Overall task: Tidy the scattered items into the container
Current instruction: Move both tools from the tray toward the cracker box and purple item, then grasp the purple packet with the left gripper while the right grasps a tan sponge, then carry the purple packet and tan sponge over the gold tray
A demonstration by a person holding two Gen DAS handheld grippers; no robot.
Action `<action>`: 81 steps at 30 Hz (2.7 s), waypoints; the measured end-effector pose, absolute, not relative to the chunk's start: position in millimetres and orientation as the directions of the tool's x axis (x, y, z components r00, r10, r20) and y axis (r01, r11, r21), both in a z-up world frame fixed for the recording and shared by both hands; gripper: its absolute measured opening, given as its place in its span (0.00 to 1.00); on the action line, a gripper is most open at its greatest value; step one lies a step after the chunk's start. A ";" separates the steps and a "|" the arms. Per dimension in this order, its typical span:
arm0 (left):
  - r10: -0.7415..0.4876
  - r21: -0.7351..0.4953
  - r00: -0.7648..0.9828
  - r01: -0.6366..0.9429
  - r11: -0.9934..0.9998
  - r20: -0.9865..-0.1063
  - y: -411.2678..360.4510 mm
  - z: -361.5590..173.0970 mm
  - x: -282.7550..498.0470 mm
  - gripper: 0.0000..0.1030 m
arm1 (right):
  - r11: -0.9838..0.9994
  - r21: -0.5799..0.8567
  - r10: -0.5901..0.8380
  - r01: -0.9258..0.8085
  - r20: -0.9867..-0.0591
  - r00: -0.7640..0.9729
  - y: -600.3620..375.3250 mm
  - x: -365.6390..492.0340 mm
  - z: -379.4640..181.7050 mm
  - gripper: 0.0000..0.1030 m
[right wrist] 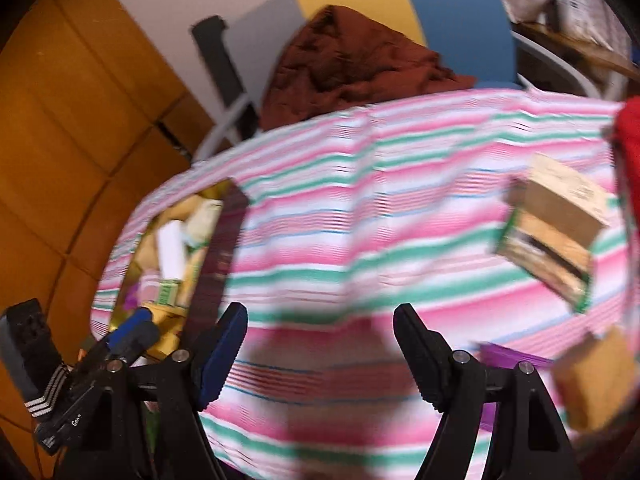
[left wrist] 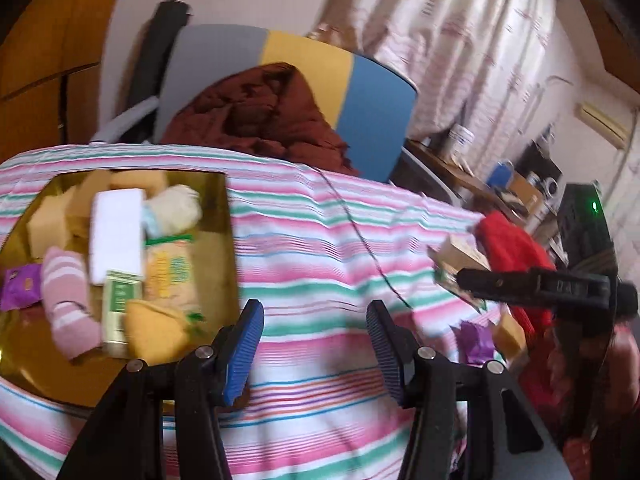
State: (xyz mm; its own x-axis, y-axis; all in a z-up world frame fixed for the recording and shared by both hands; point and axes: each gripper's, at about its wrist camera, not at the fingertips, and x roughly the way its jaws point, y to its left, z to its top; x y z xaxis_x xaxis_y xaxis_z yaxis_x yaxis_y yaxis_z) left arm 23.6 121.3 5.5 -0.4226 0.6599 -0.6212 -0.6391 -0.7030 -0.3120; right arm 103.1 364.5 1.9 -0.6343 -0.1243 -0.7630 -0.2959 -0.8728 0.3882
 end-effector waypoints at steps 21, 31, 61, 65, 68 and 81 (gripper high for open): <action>0.715 -0.295 -0.065 -0.882 -0.368 -0.696 282.0 -10.7 101.6 0.53 | -0.926 0.026 0.056 -0.378 -0.977 -0.204 490.9 160.5 -43.0 0.94; 0.671 -0.337 0.024 -0.878 -0.341 -0.741 317.8 -35.2 110.4 0.53 | -0.943 0.003 0.054 -0.333 -0.985 -0.162 492.2 160.9 -58.4 0.63; 0.703 -0.376 -0.017 -0.836 -0.400 -0.711 304.7 -54.8 98.3 0.37 | -0.882 0.090 0.100 -0.462 -0.923 -0.371 506.4 195.4 -28.4 0.59; 0.720 -0.362 -0.051 -0.838 -0.408 -0.692 282.5 -44.0 95.7 0.36 | -0.899 0.032 0.143 -0.438 -0.922 -0.361 496.2 185.4 -27.4 0.59; 0.730 -0.365 -0.075 -0.828 -0.425 -0.679 265.8 -39.5 92.1 0.36 | -0.897 0.110 0.071 -0.429 -0.920 -0.385 488.0 175.5 -24.8 0.59; 0.738 -0.359 -0.222 -0.762 -0.539 -0.638 197.1 -19.2 55.0 0.36 | -0.942 0.206 -0.029 -0.265 -0.838 -0.545 400.4 110.7 7.1 0.59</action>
State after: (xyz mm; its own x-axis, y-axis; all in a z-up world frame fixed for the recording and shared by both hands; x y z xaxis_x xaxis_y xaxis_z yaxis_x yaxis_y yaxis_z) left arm 55.0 197.1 -19.2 -0.2216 0.7376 -0.6378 -0.7621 -0.5391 -0.3587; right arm 110.7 400.4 7.1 -0.5451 -0.0295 -0.8379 -0.2651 -0.9421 0.2056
